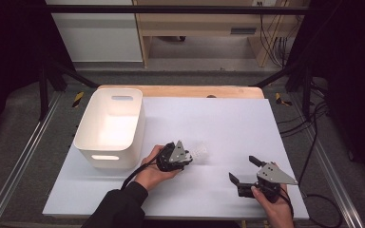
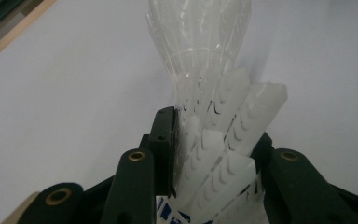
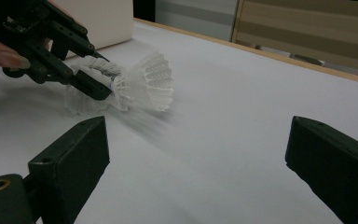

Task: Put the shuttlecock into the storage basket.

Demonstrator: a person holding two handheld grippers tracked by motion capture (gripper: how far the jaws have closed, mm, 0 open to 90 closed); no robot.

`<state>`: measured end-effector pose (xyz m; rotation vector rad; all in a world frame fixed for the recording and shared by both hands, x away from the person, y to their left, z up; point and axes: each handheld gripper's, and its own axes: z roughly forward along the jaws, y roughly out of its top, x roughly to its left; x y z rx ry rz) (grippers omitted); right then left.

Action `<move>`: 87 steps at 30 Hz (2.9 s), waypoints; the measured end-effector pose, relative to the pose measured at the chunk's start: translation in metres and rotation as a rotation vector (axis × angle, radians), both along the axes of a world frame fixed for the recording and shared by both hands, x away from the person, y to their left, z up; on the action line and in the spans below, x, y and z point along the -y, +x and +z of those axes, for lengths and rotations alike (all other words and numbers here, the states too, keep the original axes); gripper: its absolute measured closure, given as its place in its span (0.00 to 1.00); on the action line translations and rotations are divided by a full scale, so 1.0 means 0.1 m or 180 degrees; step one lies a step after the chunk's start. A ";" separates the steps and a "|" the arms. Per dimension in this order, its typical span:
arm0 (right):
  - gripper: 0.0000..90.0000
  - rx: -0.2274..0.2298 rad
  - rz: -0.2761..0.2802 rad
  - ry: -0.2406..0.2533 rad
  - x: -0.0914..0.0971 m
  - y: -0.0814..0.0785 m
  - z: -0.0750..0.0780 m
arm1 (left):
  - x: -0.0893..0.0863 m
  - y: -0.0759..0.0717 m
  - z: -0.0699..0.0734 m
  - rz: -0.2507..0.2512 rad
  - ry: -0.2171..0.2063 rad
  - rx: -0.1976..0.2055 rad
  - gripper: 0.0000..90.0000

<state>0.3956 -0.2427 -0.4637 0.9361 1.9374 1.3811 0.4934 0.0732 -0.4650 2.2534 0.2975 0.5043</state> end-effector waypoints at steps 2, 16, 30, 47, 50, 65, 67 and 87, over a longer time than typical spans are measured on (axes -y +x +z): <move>0.07 0.0000 0.0000 0.0003 0.00 0.00 0.00 | -0.02 -0.02 0.07 0.0041 -0.0115 0.0012 0.72; 0.07 0.0013 -0.0022 0.0027 0.00 0.02 -0.01 | -0.17 -0.30 0.77 0.0225 -0.0665 0.0236 0.72; 0.06 0.0180 -0.0110 0.0075 0.03 0.03 0.00 | -0.32 -0.34 1.37 0.0282 -0.0905 0.0418 0.72; 0.06 0.0330 -0.0185 0.0109 0.03 0.04 -0.02 | -0.85 -0.11 1.85 0.0637 -0.1256 0.0531 0.72; 0.07 0.0356 -0.0180 0.0116 0.01 0.03 -0.01 | -0.99 -0.03 1.90 0.0744 -0.1303 0.0534 0.72; 0.06 0.0301 -0.0094 0.0223 0.08 0.01 0.02 | -1.40 0.41 1.90 0.1184 -0.1421 0.0501 0.72; 0.05 0.0298 -0.0043 0.0245 0.08 0.01 0.01 | -1.42 0.47 1.88 0.1223 -0.1453 0.0492 0.72; 0.05 0.0450 0.0131 0.0384 0.15 0.01 0.01 | -1.64 0.80 1.73 0.1534 -0.1680 0.0473 0.72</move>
